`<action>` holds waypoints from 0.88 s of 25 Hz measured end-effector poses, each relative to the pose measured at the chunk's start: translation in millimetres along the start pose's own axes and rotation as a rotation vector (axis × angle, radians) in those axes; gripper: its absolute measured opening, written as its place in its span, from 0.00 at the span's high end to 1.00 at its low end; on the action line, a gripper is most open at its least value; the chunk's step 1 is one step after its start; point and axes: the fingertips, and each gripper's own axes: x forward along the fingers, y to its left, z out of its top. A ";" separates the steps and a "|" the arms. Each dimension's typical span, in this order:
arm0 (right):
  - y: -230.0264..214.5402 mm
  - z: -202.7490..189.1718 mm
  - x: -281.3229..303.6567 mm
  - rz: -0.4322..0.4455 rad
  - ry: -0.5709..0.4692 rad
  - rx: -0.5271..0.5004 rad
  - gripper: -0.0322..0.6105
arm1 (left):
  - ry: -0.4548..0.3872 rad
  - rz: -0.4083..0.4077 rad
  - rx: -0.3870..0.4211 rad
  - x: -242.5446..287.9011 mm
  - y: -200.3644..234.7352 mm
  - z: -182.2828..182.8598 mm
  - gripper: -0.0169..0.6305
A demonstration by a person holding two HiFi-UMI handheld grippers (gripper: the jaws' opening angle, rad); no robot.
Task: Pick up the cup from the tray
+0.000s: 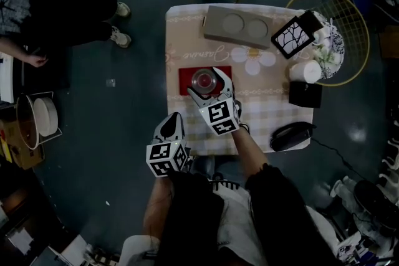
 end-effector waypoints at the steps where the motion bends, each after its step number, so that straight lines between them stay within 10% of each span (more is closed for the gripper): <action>1: -1.2 1.5 -3.1 -0.006 -0.004 0.003 0.33 | -0.004 -0.006 0.000 -0.6 -2.2 2.3 0.96; 22: -74.3 -28.8 -103.1 -0.239 -0.020 0.133 0.33 | 0.000 -0.163 0.141 16.0 -72.1 15.5 0.96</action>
